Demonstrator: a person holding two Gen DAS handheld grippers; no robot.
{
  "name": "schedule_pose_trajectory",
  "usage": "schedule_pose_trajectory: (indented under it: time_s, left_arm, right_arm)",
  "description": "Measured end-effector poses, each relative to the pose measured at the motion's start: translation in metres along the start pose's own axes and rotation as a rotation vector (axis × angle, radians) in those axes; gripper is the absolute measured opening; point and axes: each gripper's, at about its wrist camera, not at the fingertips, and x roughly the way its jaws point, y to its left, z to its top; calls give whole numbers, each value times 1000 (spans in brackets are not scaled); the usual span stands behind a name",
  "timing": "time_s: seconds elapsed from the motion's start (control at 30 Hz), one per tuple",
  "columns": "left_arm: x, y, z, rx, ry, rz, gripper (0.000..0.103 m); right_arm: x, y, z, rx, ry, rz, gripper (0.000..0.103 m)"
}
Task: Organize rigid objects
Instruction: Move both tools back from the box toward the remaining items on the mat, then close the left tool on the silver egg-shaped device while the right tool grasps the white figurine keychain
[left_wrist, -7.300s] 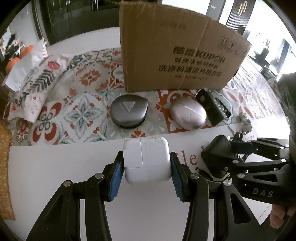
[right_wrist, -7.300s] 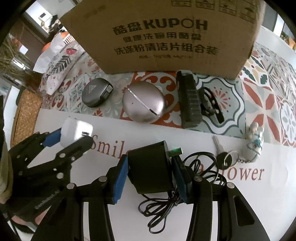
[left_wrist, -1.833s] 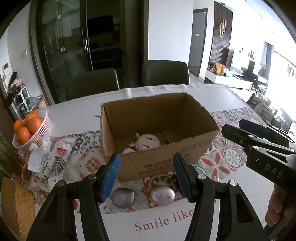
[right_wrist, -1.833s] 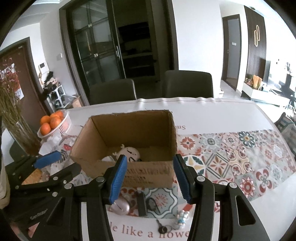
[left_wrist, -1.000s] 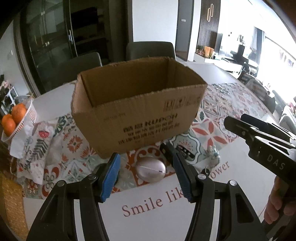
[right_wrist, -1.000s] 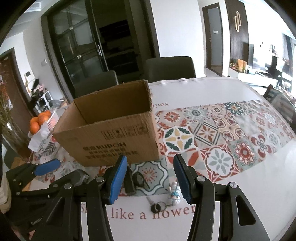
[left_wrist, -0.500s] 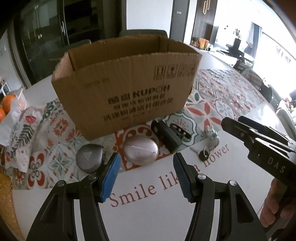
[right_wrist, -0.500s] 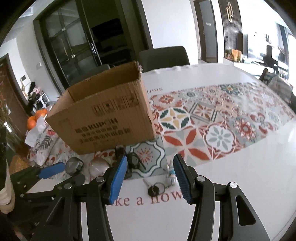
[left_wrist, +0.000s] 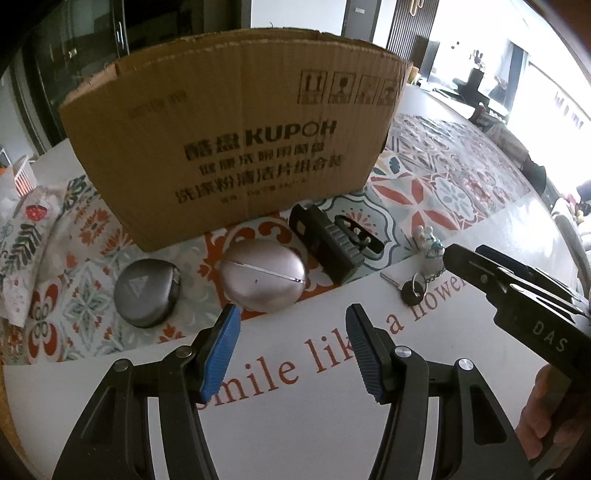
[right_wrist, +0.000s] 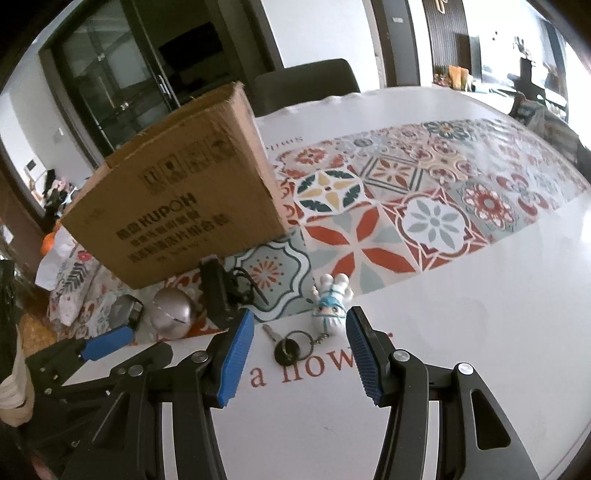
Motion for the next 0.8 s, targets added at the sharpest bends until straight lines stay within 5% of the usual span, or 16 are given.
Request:
schedule_pose_trajectory:
  time_s: [0.8]
  left_arm:
    - [40,10,15,55,-7,15,63]
  right_arm:
    - [35,-8,-12,30,60,-67,53]
